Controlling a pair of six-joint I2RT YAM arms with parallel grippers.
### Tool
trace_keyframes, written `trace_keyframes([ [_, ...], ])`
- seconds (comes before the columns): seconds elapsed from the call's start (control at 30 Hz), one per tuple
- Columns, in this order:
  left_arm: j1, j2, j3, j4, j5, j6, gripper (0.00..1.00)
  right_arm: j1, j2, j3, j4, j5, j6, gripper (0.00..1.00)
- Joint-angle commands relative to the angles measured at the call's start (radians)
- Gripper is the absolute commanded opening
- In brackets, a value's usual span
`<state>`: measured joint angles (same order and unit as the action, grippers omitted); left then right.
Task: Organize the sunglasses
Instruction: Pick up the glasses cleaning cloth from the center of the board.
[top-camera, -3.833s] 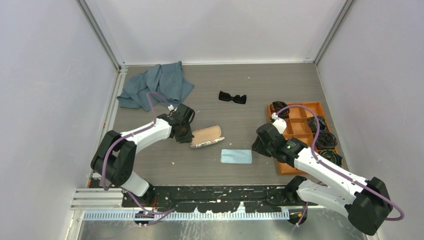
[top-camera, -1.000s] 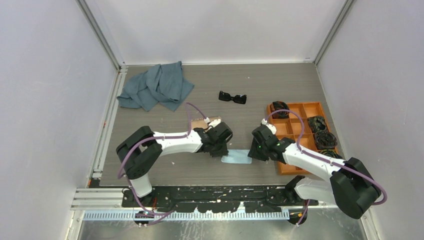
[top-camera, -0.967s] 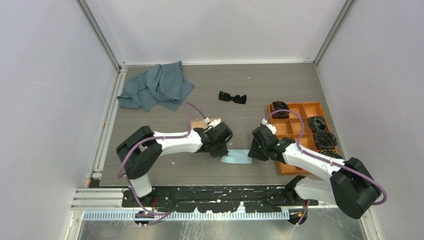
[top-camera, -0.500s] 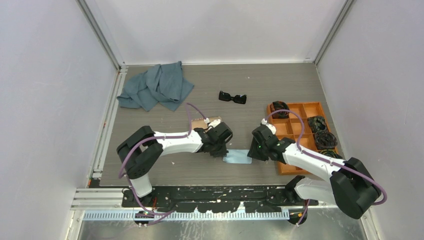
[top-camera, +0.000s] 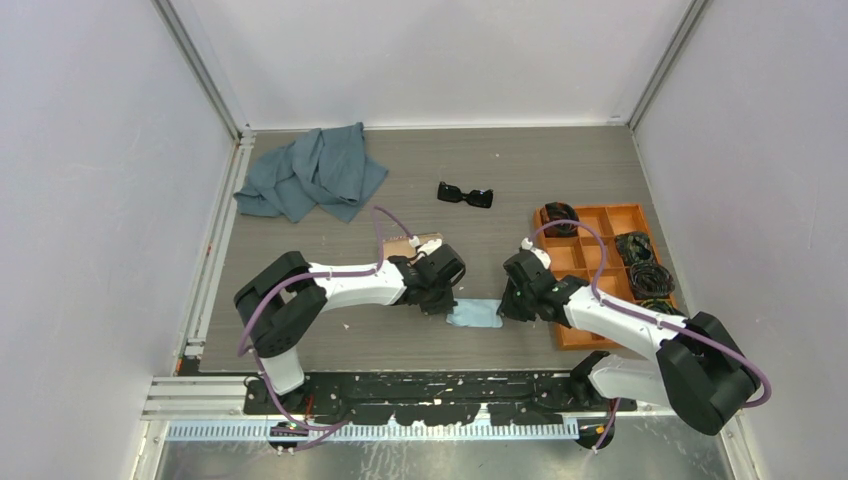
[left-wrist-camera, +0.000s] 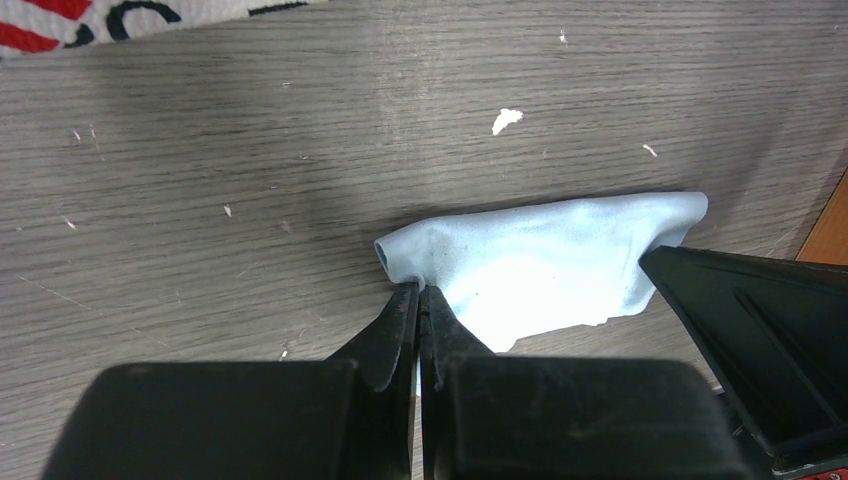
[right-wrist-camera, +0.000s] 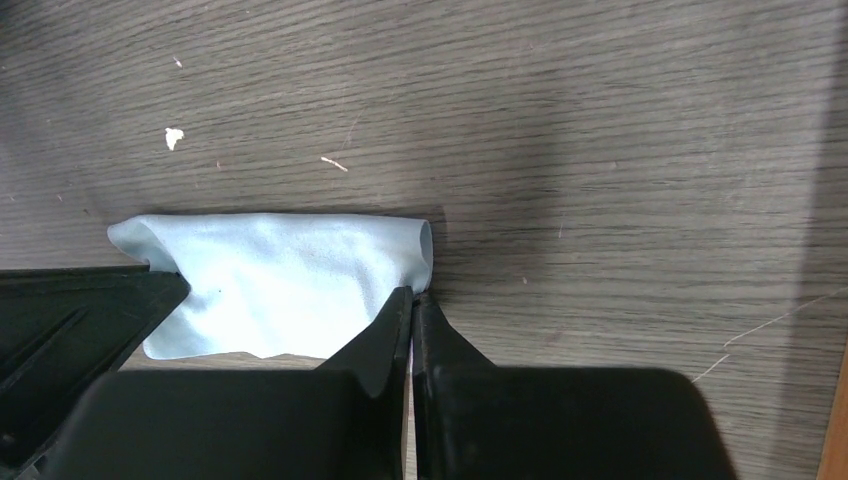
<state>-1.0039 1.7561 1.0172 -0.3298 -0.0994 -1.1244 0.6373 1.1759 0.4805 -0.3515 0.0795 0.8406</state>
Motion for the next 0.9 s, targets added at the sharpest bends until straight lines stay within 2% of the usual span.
trace_keyframes([
  [0.0,-0.004,0.018,0.002,-0.002,0.001,0.008,0.01,-0.003,0.004,0.006,-0.003,-0.001,-0.008,0.04],
  [0.13,-0.004,0.005,0.006,-0.005,-0.001,0.021,0.01,-0.003,0.013,0.017,0.005,-0.018,-0.015,0.0],
  [0.87,-0.003,-0.127,0.019,-0.034,-0.057,0.085,0.01,-0.003,-0.017,0.096,-0.013,-0.04,0.003,0.0],
])
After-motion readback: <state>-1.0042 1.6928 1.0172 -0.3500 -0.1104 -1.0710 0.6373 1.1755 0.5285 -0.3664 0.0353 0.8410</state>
